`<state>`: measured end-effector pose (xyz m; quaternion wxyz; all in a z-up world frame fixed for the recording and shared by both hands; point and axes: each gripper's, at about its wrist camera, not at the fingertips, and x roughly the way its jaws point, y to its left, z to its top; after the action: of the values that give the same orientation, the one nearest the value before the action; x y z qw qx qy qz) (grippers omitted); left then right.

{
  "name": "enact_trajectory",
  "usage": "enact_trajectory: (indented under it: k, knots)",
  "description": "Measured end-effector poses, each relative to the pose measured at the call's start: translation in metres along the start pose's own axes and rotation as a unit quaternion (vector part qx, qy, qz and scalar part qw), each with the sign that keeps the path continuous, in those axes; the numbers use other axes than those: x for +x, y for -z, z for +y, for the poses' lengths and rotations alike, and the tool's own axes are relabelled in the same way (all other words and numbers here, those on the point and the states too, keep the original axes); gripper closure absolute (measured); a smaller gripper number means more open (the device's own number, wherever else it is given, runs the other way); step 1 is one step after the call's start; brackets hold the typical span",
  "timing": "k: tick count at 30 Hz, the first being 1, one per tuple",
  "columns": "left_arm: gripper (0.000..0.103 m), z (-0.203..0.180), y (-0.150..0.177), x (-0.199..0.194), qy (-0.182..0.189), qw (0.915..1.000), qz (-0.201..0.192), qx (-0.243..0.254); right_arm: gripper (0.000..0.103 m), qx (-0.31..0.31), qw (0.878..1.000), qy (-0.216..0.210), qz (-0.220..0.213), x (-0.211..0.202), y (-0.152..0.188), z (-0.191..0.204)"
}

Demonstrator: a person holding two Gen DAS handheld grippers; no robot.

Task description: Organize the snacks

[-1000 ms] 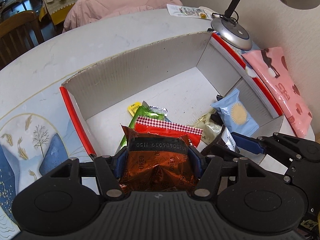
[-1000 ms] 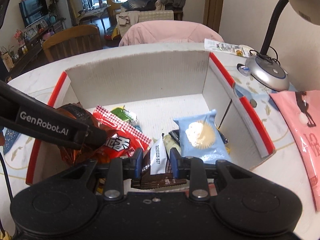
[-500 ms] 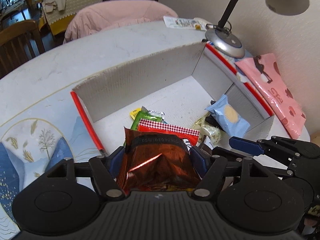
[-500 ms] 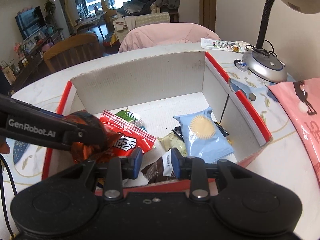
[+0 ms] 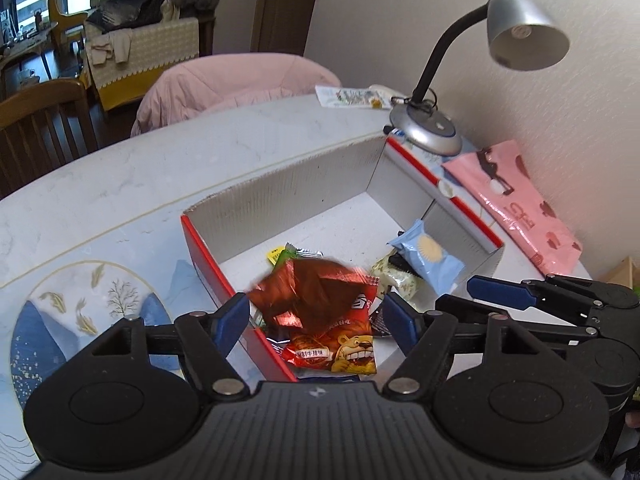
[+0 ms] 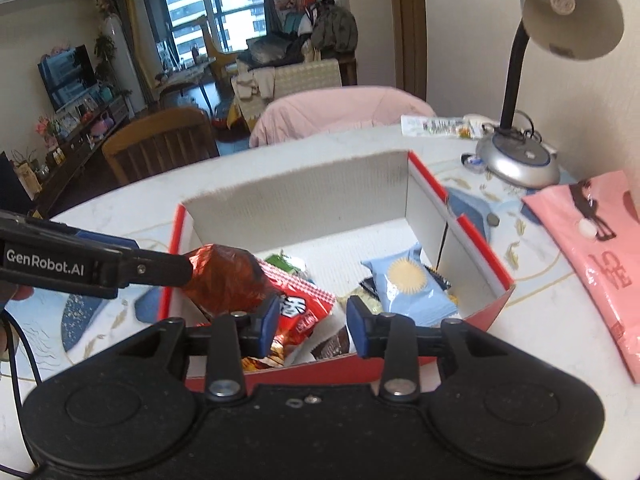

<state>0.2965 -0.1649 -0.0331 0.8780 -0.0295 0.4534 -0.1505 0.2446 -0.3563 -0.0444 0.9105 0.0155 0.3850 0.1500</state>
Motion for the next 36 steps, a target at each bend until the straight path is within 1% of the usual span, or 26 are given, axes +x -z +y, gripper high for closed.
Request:
enact_trajectory:
  k: [2,3,4,5,6,8,14,18,26,36]
  knots:
    - [0.027,0.002,0.002,-0.009,0.004,1.0,-0.009,0.001,0.059,0.004,1.0,0.001,-0.013,-0.009,-0.001,0.003]
    - [0.026,0.004,0.004,-0.014,0.005,0.9999,-0.014,0.002,0.044,0.005,1.0,0.002,-0.019,-0.015,-0.001,0.004]
    - [0.026,0.005,0.005,-0.019,0.005,0.9998,-0.02,0.002,0.02,0.004,1.0,0.004,-0.028,-0.02,-0.001,0.006]
    - [0.026,0.007,0.005,-0.024,0.006,0.9996,-0.026,0.001,0.009,0.003,0.999,0.006,-0.038,-0.025,-0.001,0.008]
    - [0.025,0.008,0.006,-0.029,0.008,0.9995,-0.031,0.001,0.002,0.001,0.999,0.006,-0.049,-0.031,0.0,0.011]
    - [0.02,0.01,0.008,-0.038,0.014,0.9991,-0.04,0.0,0.002,-0.004,0.998,0.004,-0.055,-0.038,0.0,0.015]
    - [0.019,0.017,0.018,-0.063,0.03,0.9975,-0.064,-0.003,0.0,0.02,0.997,0.008,-0.079,-0.058,0.002,0.02]
    - [0.006,0.02,0.025,-0.075,0.046,0.9964,-0.071,-0.004,0.0,0.039,0.995,0.007,-0.092,-0.069,0.005,0.022]
    - [0.005,0.014,0.042,-0.098,0.046,0.9946,-0.093,0.011,0.0,0.059,0.992,0.0,-0.107,-0.086,0.015,0.029]
    - [0.005,0.009,0.055,-0.114,0.036,0.9948,-0.093,0.022,0.0,0.046,0.992,0.003,-0.118,-0.098,0.023,0.045]
